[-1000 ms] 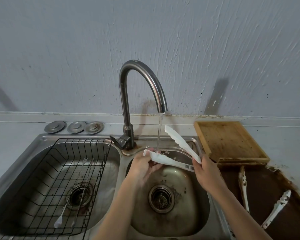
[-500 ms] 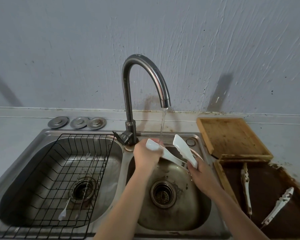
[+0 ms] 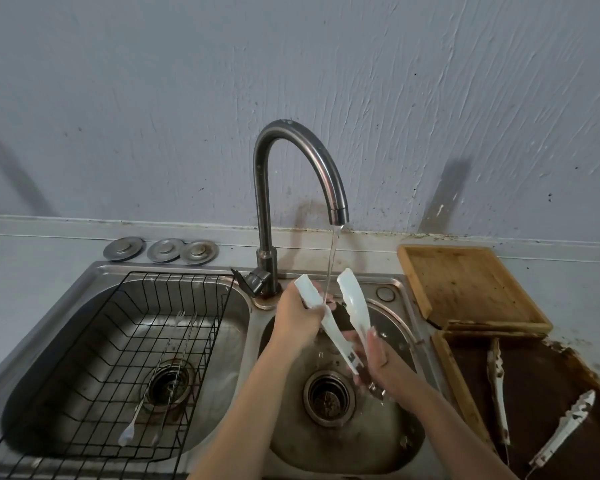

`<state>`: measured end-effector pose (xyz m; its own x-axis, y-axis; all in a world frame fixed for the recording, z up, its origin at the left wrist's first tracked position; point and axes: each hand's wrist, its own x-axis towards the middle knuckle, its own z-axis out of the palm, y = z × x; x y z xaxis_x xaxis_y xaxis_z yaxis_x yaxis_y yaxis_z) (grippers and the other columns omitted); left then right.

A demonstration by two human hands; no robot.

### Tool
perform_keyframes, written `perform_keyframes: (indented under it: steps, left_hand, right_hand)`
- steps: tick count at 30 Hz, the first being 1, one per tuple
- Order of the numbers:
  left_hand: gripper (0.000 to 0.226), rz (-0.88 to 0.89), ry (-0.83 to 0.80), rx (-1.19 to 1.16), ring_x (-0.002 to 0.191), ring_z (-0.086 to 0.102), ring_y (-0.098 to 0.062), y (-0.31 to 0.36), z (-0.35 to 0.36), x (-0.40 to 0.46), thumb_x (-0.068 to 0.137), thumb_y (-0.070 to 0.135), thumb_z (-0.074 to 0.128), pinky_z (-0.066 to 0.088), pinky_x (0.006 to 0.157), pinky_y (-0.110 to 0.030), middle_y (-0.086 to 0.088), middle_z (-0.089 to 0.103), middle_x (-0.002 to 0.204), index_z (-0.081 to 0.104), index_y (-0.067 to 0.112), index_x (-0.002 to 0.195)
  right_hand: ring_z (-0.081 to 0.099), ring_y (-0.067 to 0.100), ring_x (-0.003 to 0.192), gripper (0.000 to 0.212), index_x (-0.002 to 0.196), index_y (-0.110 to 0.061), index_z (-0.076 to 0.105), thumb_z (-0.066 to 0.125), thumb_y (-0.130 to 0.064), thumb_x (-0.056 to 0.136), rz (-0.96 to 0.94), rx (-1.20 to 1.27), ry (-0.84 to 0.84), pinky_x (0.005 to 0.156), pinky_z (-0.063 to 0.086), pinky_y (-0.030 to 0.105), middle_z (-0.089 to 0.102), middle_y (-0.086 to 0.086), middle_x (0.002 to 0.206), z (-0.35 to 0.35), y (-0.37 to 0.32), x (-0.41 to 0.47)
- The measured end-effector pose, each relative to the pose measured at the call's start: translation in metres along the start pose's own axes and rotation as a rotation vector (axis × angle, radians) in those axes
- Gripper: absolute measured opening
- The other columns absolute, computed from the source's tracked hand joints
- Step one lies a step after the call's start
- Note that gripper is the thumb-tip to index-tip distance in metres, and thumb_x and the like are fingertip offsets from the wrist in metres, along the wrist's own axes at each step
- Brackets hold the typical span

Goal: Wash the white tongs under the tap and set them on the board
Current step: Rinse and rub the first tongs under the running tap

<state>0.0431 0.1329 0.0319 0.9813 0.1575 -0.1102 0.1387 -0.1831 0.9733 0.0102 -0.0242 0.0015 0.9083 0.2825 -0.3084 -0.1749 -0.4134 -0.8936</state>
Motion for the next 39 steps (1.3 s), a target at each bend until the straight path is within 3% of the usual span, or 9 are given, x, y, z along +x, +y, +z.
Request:
perform_keyframes:
  steps: [3,6,9,14,18,24,28,33,39]
  left_hand:
    - [0.015,-0.118,-0.178,-0.208,0.094,0.07,-0.019,-0.005,-0.007,0.004,0.092,0.004,0.051,0.055,0.089,-0.037,-0.006,0.069,0.104,0.054,0.012,0.105]
    - [0.02,-0.135,-0.325,-0.243,0.107,0.064,-0.026,-0.016,-0.01,0.008,0.096,0.017,0.047,0.046,0.101,-0.047,-0.009,0.068,0.107,0.057,0.012,0.112]
    - [0.02,-0.096,-0.28,-0.317,0.108,0.063,-0.031,-0.022,-0.008,0.011,0.097,0.014,0.046,0.047,0.101,-0.046,-0.016,0.068,0.108,0.063,0.01,0.107]
    - [0.02,-0.146,-0.317,-0.63,0.086,0.071,-0.014,-0.022,-0.005,0.013,0.087,0.001,0.058,0.059,0.075,-0.024,-0.012,0.073,0.094,0.062,-0.004,0.106]
    - [0.017,-0.2,-0.366,-0.514,0.093,0.07,-0.022,-0.027,0.004,0.009,0.08,0.002,0.068,0.057,0.085,-0.032,-0.013,0.074,0.096,0.07,0.003,0.097]
    - [0.014,-0.18,-0.366,-0.3,0.092,0.07,-0.027,-0.019,-0.006,0.014,0.075,0.002,0.074,0.055,0.089,-0.037,-0.014,0.075,0.093,0.073,0.009,0.087]
    - [0.016,-0.187,-0.224,-0.583,0.081,0.071,-0.019,-0.01,-0.016,0.028,0.083,0.009,0.065,0.06,0.07,-0.026,-0.015,0.073,0.091,0.069,0.002,0.097]
    - [0.011,-0.129,-0.112,-0.565,0.078,0.073,-0.019,-0.021,0.001,0.024,0.088,0.015,0.061,0.059,0.07,-0.032,-0.011,0.073,0.083,0.065,0.006,0.092]
    - [0.027,-0.303,0.11,-0.588,0.06,0.063,-0.023,-0.045,0.003,0.022,0.094,0.023,0.053,0.057,0.053,-0.029,-0.015,0.067,0.072,0.065,0.006,0.078]
  right_hand:
    - [0.057,0.016,0.052,0.097,0.104,-0.01,0.063,0.012,-0.083,0.065,0.14,0.121,-0.037,0.048,0.05,0.025,0.061,0.008,0.065,0.004,-0.002,0.008]
    - [0.053,0.014,0.043,0.096,0.095,0.003,0.064,0.013,-0.075,0.076,0.136,0.042,-0.057,0.044,0.046,0.022,0.059,0.003,0.054,0.01,-0.012,0.015]
    - [0.045,0.01,0.036,0.074,0.07,-0.007,0.058,0.016,-0.066,0.087,0.152,0.036,-0.033,0.042,0.041,0.022,0.051,-0.003,0.044,0.018,-0.018,0.017]
    - [0.032,0.012,0.033,0.064,0.058,-0.015,0.047,0.019,-0.058,0.094,0.239,0.234,-0.052,0.037,0.03,0.023,0.04,-0.002,0.042,0.016,-0.019,0.018]
    - [0.03,0.013,0.035,0.066,0.048,-0.018,0.046,0.025,-0.065,0.09,0.257,0.337,-0.041,0.037,0.026,0.022,0.039,-0.001,0.043,0.013,-0.018,0.018]
    - [0.028,0.012,0.034,0.062,0.053,-0.016,0.046,0.025,-0.06,0.093,0.267,0.361,-0.109,0.034,0.025,0.021,0.037,-0.001,0.044,0.011,-0.008,0.016]
    - [0.027,0.012,0.035,0.061,0.053,-0.017,0.046,0.021,-0.053,0.096,0.264,0.344,-0.163,0.034,0.026,0.022,0.035,-0.001,0.045,0.009,-0.006,0.01]
    - [0.028,0.012,0.034,0.059,0.057,-0.016,0.048,0.02,-0.049,0.097,0.304,0.254,-0.149,0.034,0.025,0.021,0.037,0.0,0.046,0.002,-0.013,0.003]
    - [0.058,0.018,0.048,0.031,0.1,-0.004,0.058,0.038,-0.027,0.099,0.278,0.152,-0.145,0.035,0.039,0.022,0.062,0.009,0.071,-0.021,-0.04,-0.003]
